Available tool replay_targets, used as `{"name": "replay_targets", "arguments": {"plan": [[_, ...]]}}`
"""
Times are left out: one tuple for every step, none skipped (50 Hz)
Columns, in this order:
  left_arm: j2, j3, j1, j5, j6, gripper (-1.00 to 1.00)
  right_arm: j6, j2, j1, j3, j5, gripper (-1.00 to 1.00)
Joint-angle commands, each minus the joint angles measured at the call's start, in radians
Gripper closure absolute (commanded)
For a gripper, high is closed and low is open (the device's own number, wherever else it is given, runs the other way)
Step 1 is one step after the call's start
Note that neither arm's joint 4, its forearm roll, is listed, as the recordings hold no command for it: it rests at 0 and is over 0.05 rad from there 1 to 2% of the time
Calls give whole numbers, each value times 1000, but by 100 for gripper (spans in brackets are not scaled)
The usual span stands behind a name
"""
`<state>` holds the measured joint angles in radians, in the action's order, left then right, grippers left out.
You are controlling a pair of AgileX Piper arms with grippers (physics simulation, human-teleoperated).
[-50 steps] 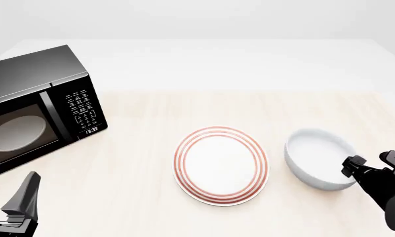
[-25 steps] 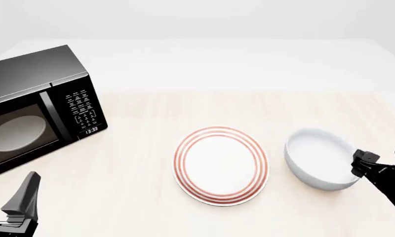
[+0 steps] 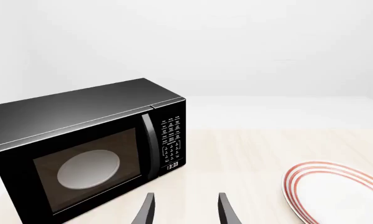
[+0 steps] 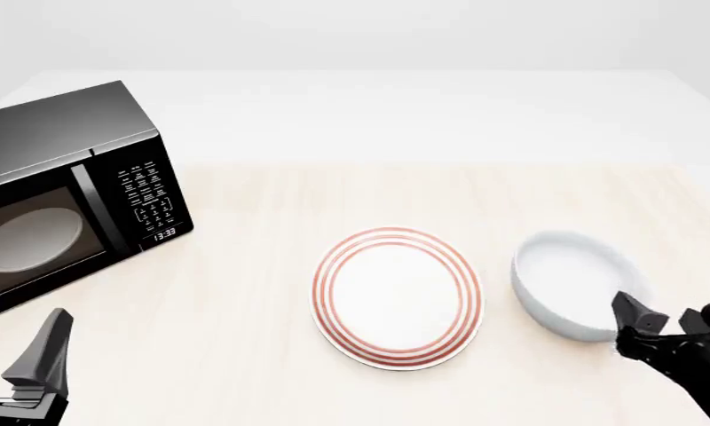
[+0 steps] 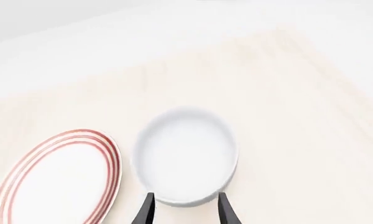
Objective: Put the white bowl to the right of the plate.
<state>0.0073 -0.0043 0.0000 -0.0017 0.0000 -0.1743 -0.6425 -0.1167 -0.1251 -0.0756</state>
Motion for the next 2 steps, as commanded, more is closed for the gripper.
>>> {"name": "replay_targets", "arguments": {"plan": [[0,0,0,0,0,-100,20,286,50,53,219,-100],[0,0,0,0,0,-100,30,308,47,56,236,-100]]}}
